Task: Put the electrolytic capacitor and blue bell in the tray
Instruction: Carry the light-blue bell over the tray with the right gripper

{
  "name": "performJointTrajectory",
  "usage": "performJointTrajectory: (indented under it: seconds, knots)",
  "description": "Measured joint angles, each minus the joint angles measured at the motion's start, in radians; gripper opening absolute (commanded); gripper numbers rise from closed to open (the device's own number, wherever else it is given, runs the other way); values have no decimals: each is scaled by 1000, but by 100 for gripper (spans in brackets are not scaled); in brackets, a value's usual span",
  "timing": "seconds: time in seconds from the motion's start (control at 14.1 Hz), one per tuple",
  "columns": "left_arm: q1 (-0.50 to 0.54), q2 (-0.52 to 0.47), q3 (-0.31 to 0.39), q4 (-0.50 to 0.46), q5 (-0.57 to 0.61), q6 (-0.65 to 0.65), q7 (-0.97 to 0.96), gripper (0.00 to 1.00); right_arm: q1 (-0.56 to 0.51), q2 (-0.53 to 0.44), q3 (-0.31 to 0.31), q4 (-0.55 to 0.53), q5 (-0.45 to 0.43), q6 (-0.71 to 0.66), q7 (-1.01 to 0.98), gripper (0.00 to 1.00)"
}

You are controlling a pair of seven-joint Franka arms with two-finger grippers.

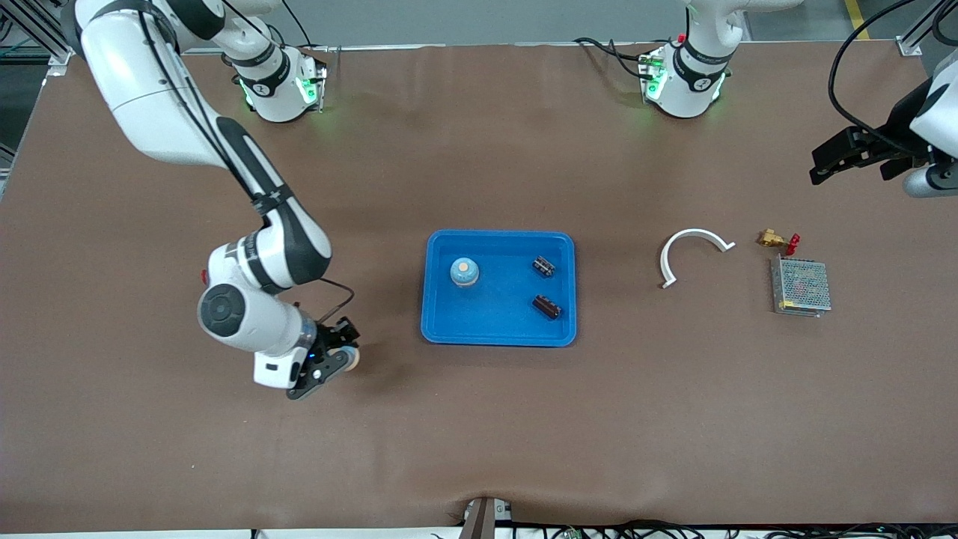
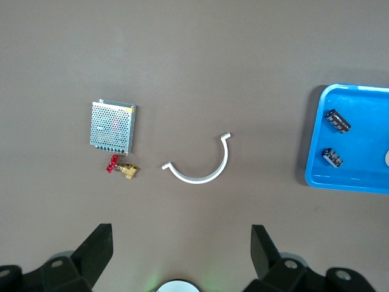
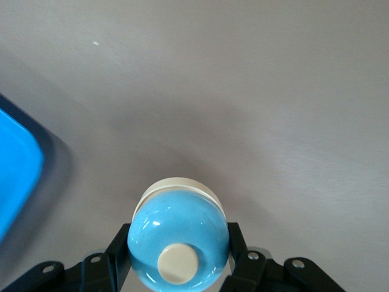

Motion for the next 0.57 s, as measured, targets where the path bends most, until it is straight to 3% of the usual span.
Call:
performJointTrajectory:
  seconds: [0.57]
  knots:
    - [-10,-1,0,0,0,0,31,100,196,-1,3,0,-4,4,411,46]
